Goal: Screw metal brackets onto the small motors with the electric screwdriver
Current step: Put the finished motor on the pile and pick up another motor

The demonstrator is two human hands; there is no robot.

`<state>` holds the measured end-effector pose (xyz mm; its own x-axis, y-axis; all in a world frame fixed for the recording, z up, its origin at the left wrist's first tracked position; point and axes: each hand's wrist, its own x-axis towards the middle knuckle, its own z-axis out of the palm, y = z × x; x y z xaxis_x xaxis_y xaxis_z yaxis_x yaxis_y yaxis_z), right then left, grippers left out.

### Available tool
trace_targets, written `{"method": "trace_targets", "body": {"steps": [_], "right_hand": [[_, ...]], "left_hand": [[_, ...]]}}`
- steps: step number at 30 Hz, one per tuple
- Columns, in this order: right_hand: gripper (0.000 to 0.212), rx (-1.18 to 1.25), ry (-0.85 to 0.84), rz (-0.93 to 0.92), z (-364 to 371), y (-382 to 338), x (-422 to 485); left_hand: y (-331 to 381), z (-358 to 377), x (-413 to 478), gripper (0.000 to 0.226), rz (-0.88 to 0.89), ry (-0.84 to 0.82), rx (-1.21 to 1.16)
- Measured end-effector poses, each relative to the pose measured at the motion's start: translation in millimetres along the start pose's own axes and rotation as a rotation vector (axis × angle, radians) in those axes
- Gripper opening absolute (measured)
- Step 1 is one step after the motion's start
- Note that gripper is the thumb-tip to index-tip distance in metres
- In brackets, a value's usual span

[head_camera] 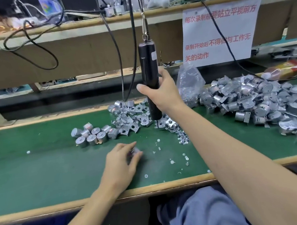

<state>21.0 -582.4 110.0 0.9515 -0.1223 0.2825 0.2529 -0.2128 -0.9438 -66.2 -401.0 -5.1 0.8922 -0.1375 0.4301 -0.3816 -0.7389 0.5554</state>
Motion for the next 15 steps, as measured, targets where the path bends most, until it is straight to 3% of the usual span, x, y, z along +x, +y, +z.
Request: {"method": "trace_targets", "body": {"steps": [2,4,10,15], "right_hand": [[0.027,0.030,-0.011,-0.069,5.6,0.5,-1.1],[0.020,0.092,-0.011,-0.099,7.2,6.3,-7.7],[0.058,0.244,-0.040,-0.225,-3.0,22.3,-36.4],[0.093,0.387,-0.115,-0.112,-17.4,30.0,-50.0]], "left_hand": [[8.4,9.2,-1.9,0.024,0.012,-0.021,-0.038],[10.8,15.7,-3.0,0.019,-0.008,-0.042,-0.070],[0.7,25.8,-0.4,0.018,-0.037,0.017,0.067],[3.6,23.4,2.7,0.041,-0.146,0.089,0.129]]}}
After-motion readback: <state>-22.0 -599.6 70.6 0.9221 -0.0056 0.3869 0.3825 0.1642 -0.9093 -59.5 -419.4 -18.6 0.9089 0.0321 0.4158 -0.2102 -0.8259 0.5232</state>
